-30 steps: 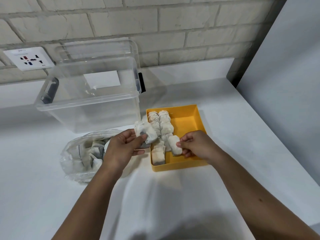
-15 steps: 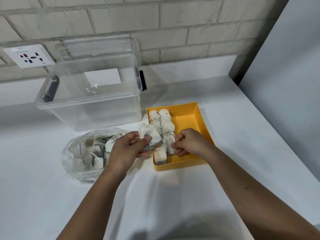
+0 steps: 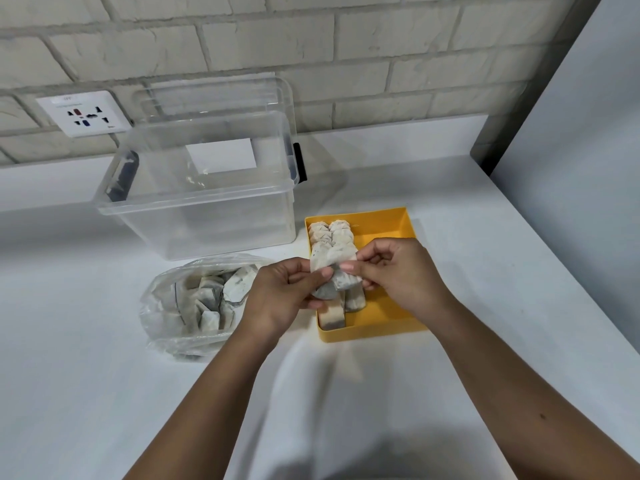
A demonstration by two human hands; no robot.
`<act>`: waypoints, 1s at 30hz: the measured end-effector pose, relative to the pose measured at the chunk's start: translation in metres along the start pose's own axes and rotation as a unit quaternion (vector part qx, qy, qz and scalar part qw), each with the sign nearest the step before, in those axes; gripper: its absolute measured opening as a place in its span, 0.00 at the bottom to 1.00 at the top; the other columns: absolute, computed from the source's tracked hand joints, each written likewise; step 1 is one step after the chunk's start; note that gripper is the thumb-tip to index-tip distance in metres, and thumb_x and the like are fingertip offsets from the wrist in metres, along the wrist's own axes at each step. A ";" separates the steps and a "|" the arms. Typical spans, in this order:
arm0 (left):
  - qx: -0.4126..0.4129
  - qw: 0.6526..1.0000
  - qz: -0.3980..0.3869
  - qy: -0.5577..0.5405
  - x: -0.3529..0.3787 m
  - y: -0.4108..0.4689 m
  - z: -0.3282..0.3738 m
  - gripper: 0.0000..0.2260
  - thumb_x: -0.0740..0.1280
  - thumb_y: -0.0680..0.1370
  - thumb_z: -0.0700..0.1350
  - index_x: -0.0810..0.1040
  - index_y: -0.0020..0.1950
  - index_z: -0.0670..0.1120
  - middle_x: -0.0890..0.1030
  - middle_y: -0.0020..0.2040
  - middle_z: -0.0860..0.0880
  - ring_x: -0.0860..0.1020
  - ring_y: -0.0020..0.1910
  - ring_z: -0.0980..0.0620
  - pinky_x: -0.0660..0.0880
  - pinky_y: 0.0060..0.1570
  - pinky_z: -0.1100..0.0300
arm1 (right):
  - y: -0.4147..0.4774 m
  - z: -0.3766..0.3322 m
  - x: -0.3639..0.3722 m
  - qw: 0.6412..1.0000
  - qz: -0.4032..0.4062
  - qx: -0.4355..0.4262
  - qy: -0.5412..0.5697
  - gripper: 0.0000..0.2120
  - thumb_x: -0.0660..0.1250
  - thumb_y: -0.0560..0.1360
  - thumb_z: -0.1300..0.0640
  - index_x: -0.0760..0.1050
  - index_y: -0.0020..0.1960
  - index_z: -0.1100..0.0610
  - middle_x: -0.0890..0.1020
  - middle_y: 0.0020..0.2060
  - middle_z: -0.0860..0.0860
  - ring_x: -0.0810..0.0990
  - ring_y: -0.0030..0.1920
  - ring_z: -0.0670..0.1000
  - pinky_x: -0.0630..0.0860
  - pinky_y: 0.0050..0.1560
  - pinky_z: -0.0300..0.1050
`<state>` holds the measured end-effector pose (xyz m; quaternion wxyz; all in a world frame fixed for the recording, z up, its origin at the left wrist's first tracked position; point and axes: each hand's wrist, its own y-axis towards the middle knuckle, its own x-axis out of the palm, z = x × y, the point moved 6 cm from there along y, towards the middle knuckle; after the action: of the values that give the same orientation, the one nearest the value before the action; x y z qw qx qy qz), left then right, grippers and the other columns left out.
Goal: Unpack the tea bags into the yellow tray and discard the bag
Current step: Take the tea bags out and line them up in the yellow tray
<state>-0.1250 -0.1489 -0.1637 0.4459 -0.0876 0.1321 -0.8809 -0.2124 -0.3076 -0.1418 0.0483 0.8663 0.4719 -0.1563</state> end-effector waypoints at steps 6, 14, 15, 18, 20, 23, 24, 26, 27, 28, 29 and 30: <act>0.002 1.000 0.017 -0.004 -0.008 -0.001 -0.002 0.05 0.72 0.77 0.41 0.84 0.49 0.40 0.86 0.37 0.47 0.83 0.34 0.55 0.82 0.36 0.63 | 0.004 0.007 -0.014 0.997 0.015 0.053 0.059 0.07 0.76 0.70 0.61 0.80 0.43 0.62 0.81 0.30 0.52 0.79 0.28 0.47 0.80 0.34 0.40; 0.003 0.999 0.044 -0.001 -0.017 0.001 -0.005 0.05 0.71 0.77 0.40 0.82 0.46 0.38 0.83 0.32 0.50 0.81 0.32 0.56 0.83 0.39 0.60 | 0.007 0.054 -0.003 0.969 -0.118 0.201 -0.088 0.09 0.76 0.71 0.60 0.78 0.46 0.62 0.85 0.38 0.60 0.83 0.35 0.53 0.82 0.42 0.46; 0.002 0.999 0.043 0.002 -0.017 0.000 -0.005 0.05 0.71 0.77 0.40 0.82 0.45 0.39 0.82 0.31 0.51 0.81 0.31 0.56 0.83 0.39 0.61 | 0.007 0.058 0.000 0.965 -0.125 0.206 -0.101 0.09 0.76 0.71 0.61 0.77 0.45 0.62 0.85 0.38 0.60 0.83 0.36 0.53 0.82 0.43 0.47; -0.004 0.999 0.042 0.002 -0.015 -0.001 -0.006 0.05 0.71 0.77 0.41 0.82 0.45 0.39 0.82 0.30 0.51 0.82 0.31 0.54 0.82 0.37 0.62 | 0.008 0.064 0.006 0.960 -0.133 0.210 -0.126 0.09 0.76 0.70 0.62 0.76 0.43 0.60 0.85 0.38 0.60 0.83 0.34 0.53 0.82 0.41 0.46; -0.008 0.999 0.043 0.003 -0.015 -0.001 -0.008 0.05 0.72 0.77 0.41 0.81 0.44 0.39 0.81 0.29 0.51 0.82 0.30 0.54 0.82 0.36 0.63 | 0.009 0.065 0.007 0.956 -0.142 0.207 -0.151 0.11 0.77 0.69 0.61 0.76 0.43 0.60 0.85 0.36 0.59 0.82 0.33 0.51 0.81 0.38 0.43; -0.007 0.999 0.044 0.005 -0.014 -0.001 -0.008 0.06 0.72 0.76 0.41 0.81 0.43 0.39 0.81 0.29 0.51 0.81 0.30 0.55 0.83 0.38 0.61 | 0.010 0.061 0.005 0.952 -0.135 0.186 -0.200 0.14 0.80 0.66 0.56 0.77 0.45 0.59 0.84 0.35 0.54 0.80 0.32 0.48 0.80 0.39 0.45; -0.003 0.999 0.044 0.007 -0.014 -0.001 -0.008 0.05 0.72 0.76 0.41 0.81 0.42 0.40 0.80 0.28 0.52 0.80 0.30 0.56 0.82 0.38 0.61 | 0.012 0.056 0.002 0.954 -0.119 0.167 -0.218 0.16 0.81 0.64 0.54 0.78 0.46 0.57 0.84 0.36 0.51 0.80 0.34 0.48 0.79 0.42 0.46; 0.007 0.999 0.041 0.013 -0.012 -0.001 -0.006 0.05 0.72 0.76 0.41 0.81 0.42 0.41 0.79 0.27 0.54 0.79 0.28 0.59 0.81 0.37 0.61 | 0.013 0.041 -0.004 0.966 -0.071 0.104 -0.227 0.17 0.81 0.63 0.50 0.79 0.47 0.54 0.82 0.37 0.47 0.80 0.40 0.48 0.77 0.44 0.44; 0.011 0.999 0.039 0.014 -0.011 -0.001 -0.005 0.05 0.72 0.76 0.41 0.80 0.41 0.41 0.79 0.26 0.55 0.79 0.28 0.60 0.81 0.36 0.62 | 0.013 0.033 -0.006 0.975 -0.055 0.077 -0.200 0.16 0.80 0.64 0.50 0.80 0.48 0.52 0.82 0.38 0.46 0.81 0.41 0.46 0.76 0.44 0.41; 0.014 0.999 0.036 0.012 -0.009 -0.002 -0.004 0.05 0.72 0.76 0.41 0.80 0.42 0.41 0.79 0.27 0.55 0.79 0.28 0.60 0.81 0.36 0.62 | 0.011 0.025 -0.005 0.985 -0.052 0.061 -0.155 0.15 0.80 0.64 0.49 0.81 0.48 0.51 0.82 0.38 0.46 0.81 0.41 0.45 0.76 0.44 0.38; 0.015 0.999 0.033 0.009 -0.008 -0.002 -0.003 0.05 0.73 0.76 0.41 0.81 0.42 0.41 0.81 0.28 0.54 0.80 0.29 0.59 0.81 0.35 0.63 | 0.008 0.017 -0.003 0.991 -0.064 0.056 -0.101 0.13 0.80 0.65 0.49 0.82 0.47 0.50 0.82 0.39 0.45 0.81 0.40 0.42 0.75 0.42 0.36; 0.015 0.999 0.031 0.006 -0.007 -0.002 -0.002 0.04 0.73 0.76 0.41 0.81 0.43 0.41 0.83 0.31 0.52 0.81 0.31 0.58 0.81 0.35 0.62 | 0.004 0.010 0.002 0.993 -0.086 0.059 -0.054 0.12 0.79 0.65 0.50 0.83 0.47 0.50 0.82 0.39 0.45 0.80 0.38 0.40 0.74 0.39 0.34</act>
<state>-0.1230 -0.1422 -0.1654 0.4738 -0.0720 0.1245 -0.8688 -0.2109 -0.3106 -0.1521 0.0090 0.8142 0.5315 -0.2335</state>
